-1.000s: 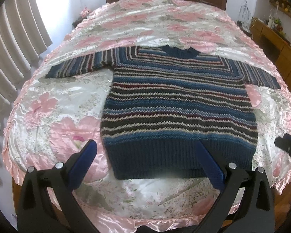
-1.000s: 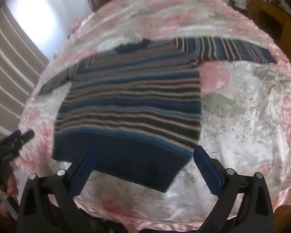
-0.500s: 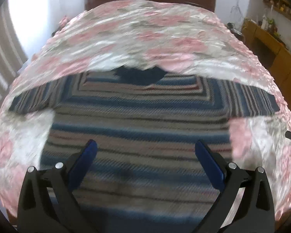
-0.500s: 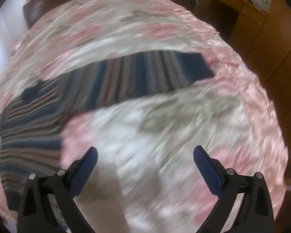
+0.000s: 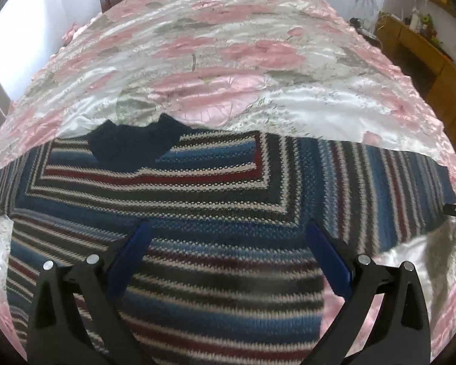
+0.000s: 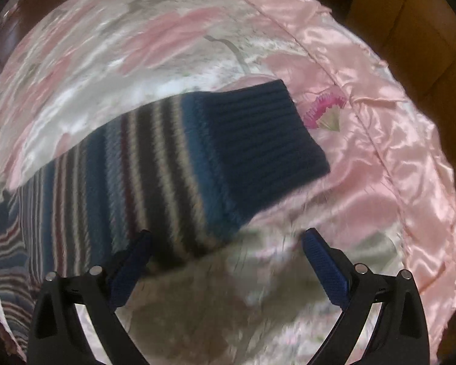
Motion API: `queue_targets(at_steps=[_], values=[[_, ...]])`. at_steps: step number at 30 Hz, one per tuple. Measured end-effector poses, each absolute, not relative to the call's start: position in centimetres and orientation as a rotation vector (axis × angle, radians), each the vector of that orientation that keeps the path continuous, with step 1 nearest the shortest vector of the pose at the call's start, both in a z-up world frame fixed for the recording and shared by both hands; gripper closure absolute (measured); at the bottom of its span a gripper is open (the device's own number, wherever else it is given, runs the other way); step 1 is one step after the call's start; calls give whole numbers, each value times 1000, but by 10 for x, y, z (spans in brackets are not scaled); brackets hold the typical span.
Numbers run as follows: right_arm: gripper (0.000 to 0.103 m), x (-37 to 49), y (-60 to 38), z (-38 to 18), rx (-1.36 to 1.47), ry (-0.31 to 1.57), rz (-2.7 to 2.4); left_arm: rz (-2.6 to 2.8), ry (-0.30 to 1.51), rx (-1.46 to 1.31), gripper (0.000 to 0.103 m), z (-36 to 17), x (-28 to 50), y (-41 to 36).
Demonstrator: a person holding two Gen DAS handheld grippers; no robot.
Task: Fold small clothes
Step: 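Move the right tool to the sweater's sleeve cuff and close on it, then carry the sleeve cuff with the right tool across the sweater body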
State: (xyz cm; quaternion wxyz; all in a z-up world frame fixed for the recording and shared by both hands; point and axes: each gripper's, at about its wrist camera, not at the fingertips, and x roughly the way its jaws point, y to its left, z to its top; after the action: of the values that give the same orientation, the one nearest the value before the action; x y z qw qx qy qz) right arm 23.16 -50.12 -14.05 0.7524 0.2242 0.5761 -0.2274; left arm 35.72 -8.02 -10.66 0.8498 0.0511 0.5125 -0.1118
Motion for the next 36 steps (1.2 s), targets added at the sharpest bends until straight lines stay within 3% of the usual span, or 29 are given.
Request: queue_targets(at_steps=[3,5,7,8,10,22,29,36], values=[[4,240,-516,-152,541,1257,-492,-217,1101,99,3,-120,366,-74],[11,244,-521,-154,547,1244,-511,-204,1107,94,3,-125,371,-68],[41,248,-522,-149,557,1219,-505,-187,1110,94,3,-129,376,-62],[49,250,-523,-147,559,1210,-510,-175,1113,94,3,-131,378,-58],[85,252,-522,-139,577,1185,-480,-165,1117,84,3,-133,382,-51],[89,265,-458,-92,299,1105,-474,-114,1139,59,3,-132,401,11],[89,304,-322,-63,113,1058,-208,-91,1139,41,3,-123,415,62],[89,346,-206,-86,84,1086,-19,-70,1145,11,3,-119,420,105]])
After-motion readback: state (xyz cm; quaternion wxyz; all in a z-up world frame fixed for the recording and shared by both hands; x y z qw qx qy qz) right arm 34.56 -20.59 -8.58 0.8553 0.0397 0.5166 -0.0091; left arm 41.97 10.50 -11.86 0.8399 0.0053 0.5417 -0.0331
